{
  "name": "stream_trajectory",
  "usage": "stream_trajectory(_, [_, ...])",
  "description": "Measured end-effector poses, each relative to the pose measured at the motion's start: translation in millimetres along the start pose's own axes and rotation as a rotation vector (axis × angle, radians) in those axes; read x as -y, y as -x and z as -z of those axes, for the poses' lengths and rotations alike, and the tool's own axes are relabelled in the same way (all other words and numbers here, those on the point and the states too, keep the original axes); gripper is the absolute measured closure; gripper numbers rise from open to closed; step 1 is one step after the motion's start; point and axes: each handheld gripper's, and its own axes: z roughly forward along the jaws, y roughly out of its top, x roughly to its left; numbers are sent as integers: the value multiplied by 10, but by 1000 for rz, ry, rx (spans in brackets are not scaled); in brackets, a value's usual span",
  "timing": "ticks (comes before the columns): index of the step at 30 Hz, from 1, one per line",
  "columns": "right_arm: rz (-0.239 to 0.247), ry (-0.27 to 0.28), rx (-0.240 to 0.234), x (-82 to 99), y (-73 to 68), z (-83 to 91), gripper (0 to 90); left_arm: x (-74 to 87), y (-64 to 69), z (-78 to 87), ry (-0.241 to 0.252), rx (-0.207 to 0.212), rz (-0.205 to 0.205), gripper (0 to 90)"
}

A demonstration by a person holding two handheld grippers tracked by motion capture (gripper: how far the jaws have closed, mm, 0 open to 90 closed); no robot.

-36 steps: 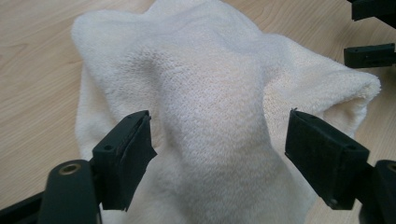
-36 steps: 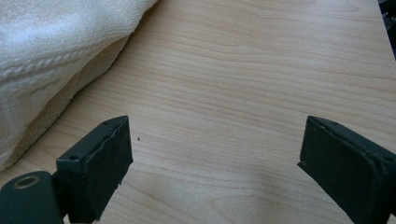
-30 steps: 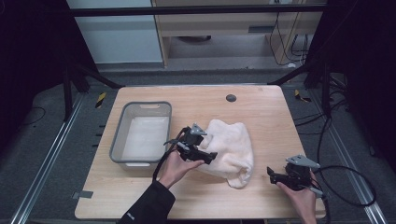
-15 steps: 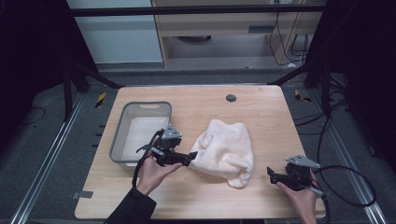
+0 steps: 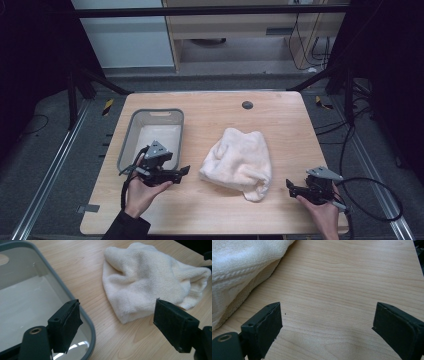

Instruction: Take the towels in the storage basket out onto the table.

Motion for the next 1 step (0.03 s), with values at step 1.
stream_trajectory(1, [-1,0,0,0,0,-1,84,23,-13,26,0,-3,2,211])
